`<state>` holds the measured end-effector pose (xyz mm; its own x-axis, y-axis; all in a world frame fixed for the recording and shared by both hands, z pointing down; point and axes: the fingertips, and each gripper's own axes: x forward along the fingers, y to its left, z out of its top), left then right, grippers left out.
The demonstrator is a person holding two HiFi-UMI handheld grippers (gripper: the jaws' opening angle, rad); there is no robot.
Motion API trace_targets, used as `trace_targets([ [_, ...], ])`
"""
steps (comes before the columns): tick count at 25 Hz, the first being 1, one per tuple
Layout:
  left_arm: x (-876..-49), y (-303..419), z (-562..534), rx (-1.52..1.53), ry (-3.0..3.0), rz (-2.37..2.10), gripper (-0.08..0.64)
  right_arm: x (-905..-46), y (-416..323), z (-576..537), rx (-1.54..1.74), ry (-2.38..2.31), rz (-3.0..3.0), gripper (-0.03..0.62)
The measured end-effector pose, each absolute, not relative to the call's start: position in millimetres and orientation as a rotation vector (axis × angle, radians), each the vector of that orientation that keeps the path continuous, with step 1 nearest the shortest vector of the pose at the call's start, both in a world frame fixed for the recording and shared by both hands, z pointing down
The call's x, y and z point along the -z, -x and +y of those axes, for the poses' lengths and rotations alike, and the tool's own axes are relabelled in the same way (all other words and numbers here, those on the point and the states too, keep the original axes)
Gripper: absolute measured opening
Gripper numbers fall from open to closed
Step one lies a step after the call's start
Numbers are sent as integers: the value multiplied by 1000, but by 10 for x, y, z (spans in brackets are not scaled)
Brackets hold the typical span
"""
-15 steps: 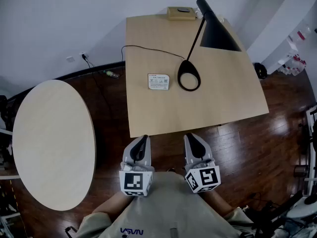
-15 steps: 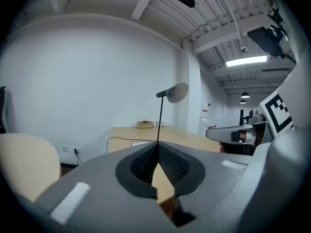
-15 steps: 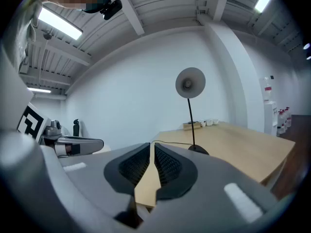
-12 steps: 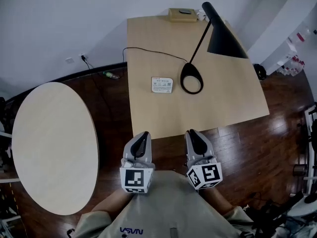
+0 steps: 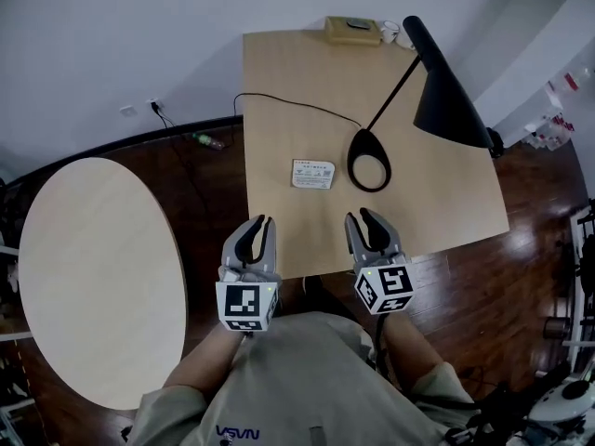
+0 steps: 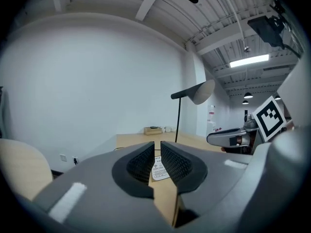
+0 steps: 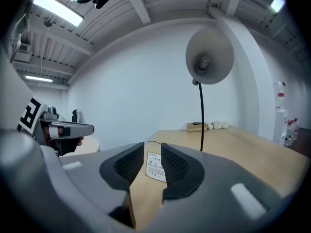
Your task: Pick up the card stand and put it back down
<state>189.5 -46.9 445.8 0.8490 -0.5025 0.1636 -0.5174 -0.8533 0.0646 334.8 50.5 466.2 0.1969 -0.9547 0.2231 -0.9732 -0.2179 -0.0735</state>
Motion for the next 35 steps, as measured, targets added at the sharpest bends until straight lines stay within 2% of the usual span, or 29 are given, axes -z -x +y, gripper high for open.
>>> trace_targets([
  [4, -4707, -2139, -667, -307, -2855, -895, 54, -5076, -3754, 142, -403, -2245, -1936, 130],
  [8, -4920, -2395, -827, -382, -2791, -970, 97, -5463, -4036, -163, -504, -2129, -1992, 157],
  [20, -5333, -2510, -1184, -546, -2712, -1044, 103, -6304, -4048, -782, -644, -1783, -2104, 252],
  [23, -5365, -2483, -1258, -573, -2706, -1038, 102, -6447, -4054, -863, -662, -1738, -2097, 256],
  [27, -5421, -2479, -1313, -593, -2698, -1027, 101, -6531, -4090, -876, -659, -1730, -2078, 210],
  [31, -5454, -2491, -1346, -598, -2695, -1006, 101, -6554, -4065, -840, -655, -1741, -2057, 115],
  [35, -5468, -2494, -1343, -582, -2697, -979, 101, -6562, -3931, -775, -665, -1724, -2048, 84],
])
